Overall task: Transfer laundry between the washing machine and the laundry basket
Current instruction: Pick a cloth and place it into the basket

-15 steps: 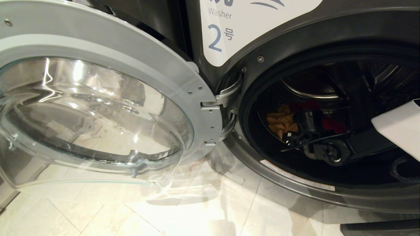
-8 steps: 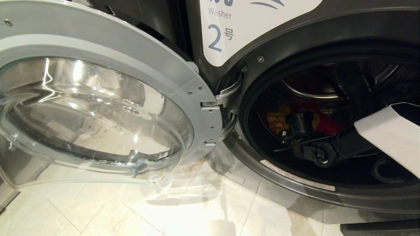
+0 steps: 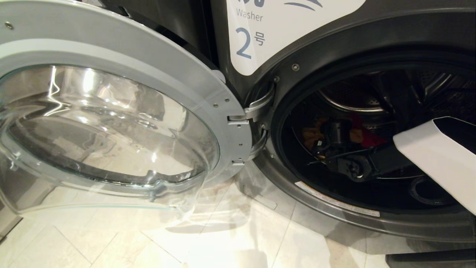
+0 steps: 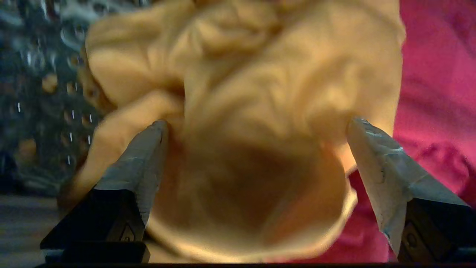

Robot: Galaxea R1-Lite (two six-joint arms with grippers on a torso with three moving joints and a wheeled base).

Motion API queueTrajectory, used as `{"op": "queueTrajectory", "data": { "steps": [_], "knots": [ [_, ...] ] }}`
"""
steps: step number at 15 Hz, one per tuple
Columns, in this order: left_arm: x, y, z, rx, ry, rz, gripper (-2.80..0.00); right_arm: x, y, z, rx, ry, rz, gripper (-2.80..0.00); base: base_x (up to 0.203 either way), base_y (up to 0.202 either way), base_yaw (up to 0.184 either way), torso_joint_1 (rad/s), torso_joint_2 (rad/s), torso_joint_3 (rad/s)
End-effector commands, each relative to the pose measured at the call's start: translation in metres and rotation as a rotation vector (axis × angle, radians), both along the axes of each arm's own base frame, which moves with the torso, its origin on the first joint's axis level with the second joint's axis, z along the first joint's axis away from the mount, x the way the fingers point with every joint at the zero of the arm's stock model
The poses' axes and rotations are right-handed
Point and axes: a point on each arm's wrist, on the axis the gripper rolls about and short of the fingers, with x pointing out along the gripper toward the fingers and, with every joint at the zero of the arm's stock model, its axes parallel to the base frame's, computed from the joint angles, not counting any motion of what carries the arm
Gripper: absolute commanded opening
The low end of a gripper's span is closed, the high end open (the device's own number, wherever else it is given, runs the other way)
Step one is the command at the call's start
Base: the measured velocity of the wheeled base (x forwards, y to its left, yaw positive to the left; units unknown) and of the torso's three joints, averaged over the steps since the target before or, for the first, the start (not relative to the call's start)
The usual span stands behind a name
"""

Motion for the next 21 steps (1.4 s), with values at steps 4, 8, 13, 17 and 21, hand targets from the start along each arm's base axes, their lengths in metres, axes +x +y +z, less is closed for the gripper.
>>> {"op": "queueTrajectory", "data": {
  "steps": [4, 8, 13, 17, 21],
  "knots": [
    [0.003, 0.000, -0.011, 0.000, 0.041, 0.000, -2.80, 0.024, -0.029, -0.009, -0.042, 0.003, -0.061, 0.00, 0.000, 0.000, 0.000, 0.000, 0.00, 0.000],
    [0.003, 0.000, -0.011, -0.001, 0.041, -0.001, -2.80, 0.031, -0.037, -0.026, -0.051, 0.034, -0.076, 0.00, 0.000, 0.000, 0.000, 0.000, 0.00, 0.000],
    [0.003, 0.000, -0.011, -0.001, 0.041, -0.001, -2.80, 0.035, -0.037, -0.044, -0.044, 0.060, -0.073, 0.00, 0.000, 0.000, 0.000, 0.000, 0.00, 0.000],
    [0.003, 0.000, -0.011, -0.001, 0.041, 0.000, -2.80, 0.037, -0.038, -0.044, -0.034, 0.059, -0.078, 0.00, 0.000, 0.000, 0.000, 0.000, 0.00, 0.000],
    [0.003, 0.000, -0.011, 0.000, 0.041, 0.001, -2.80, 0.040, -0.044, -0.050, -0.003, 0.091, -0.103, 0.00, 0.000, 0.000, 0.000, 0.000, 0.00, 0.000]
  ]
}}
